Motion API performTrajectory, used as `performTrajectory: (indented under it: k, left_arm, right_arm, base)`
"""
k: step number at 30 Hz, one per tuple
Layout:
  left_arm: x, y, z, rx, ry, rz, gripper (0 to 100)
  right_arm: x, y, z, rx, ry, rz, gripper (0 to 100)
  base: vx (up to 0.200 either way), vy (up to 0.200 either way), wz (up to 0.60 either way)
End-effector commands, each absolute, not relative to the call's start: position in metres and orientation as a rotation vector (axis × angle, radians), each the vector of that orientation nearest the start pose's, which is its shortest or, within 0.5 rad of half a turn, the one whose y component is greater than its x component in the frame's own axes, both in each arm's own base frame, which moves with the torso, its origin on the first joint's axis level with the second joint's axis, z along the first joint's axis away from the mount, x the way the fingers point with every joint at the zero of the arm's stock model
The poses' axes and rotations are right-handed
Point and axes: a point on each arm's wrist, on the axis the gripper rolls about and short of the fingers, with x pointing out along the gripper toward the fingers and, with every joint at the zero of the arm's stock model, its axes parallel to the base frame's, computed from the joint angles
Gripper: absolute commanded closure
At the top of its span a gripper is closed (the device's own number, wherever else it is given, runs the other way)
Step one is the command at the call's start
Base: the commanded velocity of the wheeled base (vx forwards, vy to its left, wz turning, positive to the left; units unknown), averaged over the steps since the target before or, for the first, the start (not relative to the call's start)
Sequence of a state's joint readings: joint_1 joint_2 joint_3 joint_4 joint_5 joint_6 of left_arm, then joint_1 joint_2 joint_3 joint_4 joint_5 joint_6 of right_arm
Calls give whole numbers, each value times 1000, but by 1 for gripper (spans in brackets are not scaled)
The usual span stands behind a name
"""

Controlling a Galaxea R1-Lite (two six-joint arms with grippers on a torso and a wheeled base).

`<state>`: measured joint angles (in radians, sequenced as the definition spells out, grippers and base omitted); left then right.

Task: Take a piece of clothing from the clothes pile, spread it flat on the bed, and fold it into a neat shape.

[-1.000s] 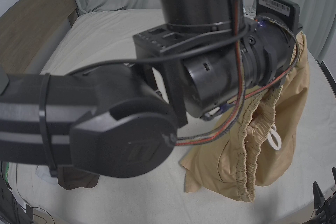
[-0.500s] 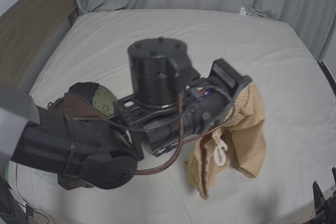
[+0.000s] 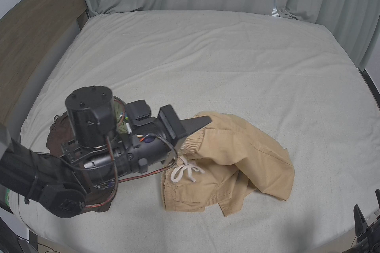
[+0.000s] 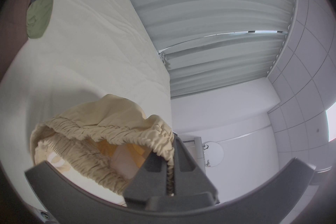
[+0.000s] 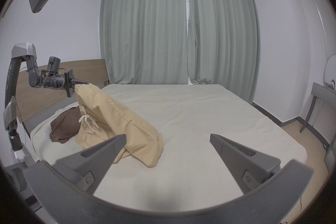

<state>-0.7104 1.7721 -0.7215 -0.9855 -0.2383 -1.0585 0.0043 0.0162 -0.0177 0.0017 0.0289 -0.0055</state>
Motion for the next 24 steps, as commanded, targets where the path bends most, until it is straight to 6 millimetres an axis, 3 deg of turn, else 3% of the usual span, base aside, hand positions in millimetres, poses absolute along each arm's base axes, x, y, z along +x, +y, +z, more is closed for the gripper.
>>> performTrajectory:
  k: [1, 8, 15, 20, 24]
  left_arm:
    - [226, -177, 179, -941, 521, -801, 100]
    - [235, -142, 166, -870, 462, -690, 100]
    - [234, -122, 136, -811, 445, -656, 100]
    - [247, -101, 107, -759, 403, -604, 100]
    - [249, -88, 94, -739, 359, -619, 100]
  right_arm:
    - [-23, 1, 76, -6, 0, 34, 0]
    - [-23, 1, 75, -6, 1, 34, 0]
    - [-23, 1, 75, -6, 1, 34, 0]
    - [-23, 1, 75, -8, 1, 34, 0]
    - [-23, 1, 75, -8, 1, 34, 0]
  base:
    - [0, 0, 0]
    - [0, 0, 0]
    - [0, 0, 0]
    - [0, 0, 0]
    - [0, 0, 0]
